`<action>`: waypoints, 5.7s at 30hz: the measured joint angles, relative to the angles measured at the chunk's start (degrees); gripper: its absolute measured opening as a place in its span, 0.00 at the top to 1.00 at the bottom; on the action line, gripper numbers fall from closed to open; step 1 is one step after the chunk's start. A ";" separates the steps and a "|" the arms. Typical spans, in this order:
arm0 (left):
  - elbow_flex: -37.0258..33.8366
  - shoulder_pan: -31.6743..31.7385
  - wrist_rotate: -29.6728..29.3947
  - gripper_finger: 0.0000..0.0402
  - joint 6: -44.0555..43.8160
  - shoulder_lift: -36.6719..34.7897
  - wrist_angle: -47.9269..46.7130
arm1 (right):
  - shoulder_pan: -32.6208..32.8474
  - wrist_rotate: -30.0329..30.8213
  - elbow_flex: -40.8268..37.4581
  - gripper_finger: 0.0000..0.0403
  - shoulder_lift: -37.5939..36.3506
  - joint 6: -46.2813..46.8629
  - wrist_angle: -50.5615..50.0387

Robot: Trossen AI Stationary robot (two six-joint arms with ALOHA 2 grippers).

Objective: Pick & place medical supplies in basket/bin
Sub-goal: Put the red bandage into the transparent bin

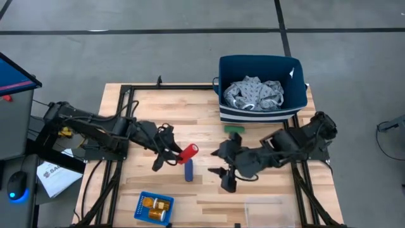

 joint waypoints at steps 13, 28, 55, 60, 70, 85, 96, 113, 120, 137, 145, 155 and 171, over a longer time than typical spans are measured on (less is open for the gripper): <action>0.00 -1.74 -1.17 0.73 -0.44 -0.15 0.69 | -8.25 -14.46 -0.12 0.38 4.73 -14.66 3.78; 0.04 -1.72 -1.16 0.73 -0.46 -0.15 2.12 | -11.49 -15.36 -0.04 0.47 5.64 -16.49 5.39; -0.02 -1.63 -0.97 0.73 -0.70 -0.26 2.83 | -11.75 -16.80 0.02 0.62 8.11 -16.46 5.26; -0.02 -1.65 -0.86 0.73 -0.68 -0.26 3.14 | -11.77 -16.63 0.02 0.82 8.06 -16.46 5.21; 0.20 -1.13 -1.95 0.73 2.03 -2.23 -1.59 | -11.59 -15.78 0.00 0.97 7.83 -13.78 2.42; 0.15 4.31 -6.94 0.73 7.21 -13.25 -8.96 | 0.97 -16.75 -0.03 0.99 4.56 9.30 -23.76; 0.12 4.31 -8.46 0.73 7.46 -11.25 0.93 | 18.86 -15.67 -0.04 0.99 4.44 44.44 -31.26; 0.05 4.14 -9.18 0.73 6.84 -4.01 9.82 | 38.44 -21.39 -16.53 0.98 4.53 85.39 -27.10; 0.09 4.27 -10.47 0.73 5.57 -2.65 11.08 | 40.07 -21.33 -20.88 0.98 4.50 87.93 -23.07; 0.07 4.21 -11.57 0.73 2.05 -2.60 10.99 | 41.14 -22.34 -34.80 0.98 4.50 89.34 -7.99; 0.07 4.21 -11.57 0.73 0.96 -2.62 11.03 | 41.12 -22.32 -35.01 0.95 4.50 86.01 -8.10; 0.07 4.21 -11.57 0.73 0.80 -2.62 11.06 | 41.10 -21.44 -35.01 0.89 4.50 83.75 -5.66; 0.07 4.21 -11.57 0.73 0.94 -2.64 11.12 | 41.89 -19.20 -33.89 0.77 3.72 83.61 -2.52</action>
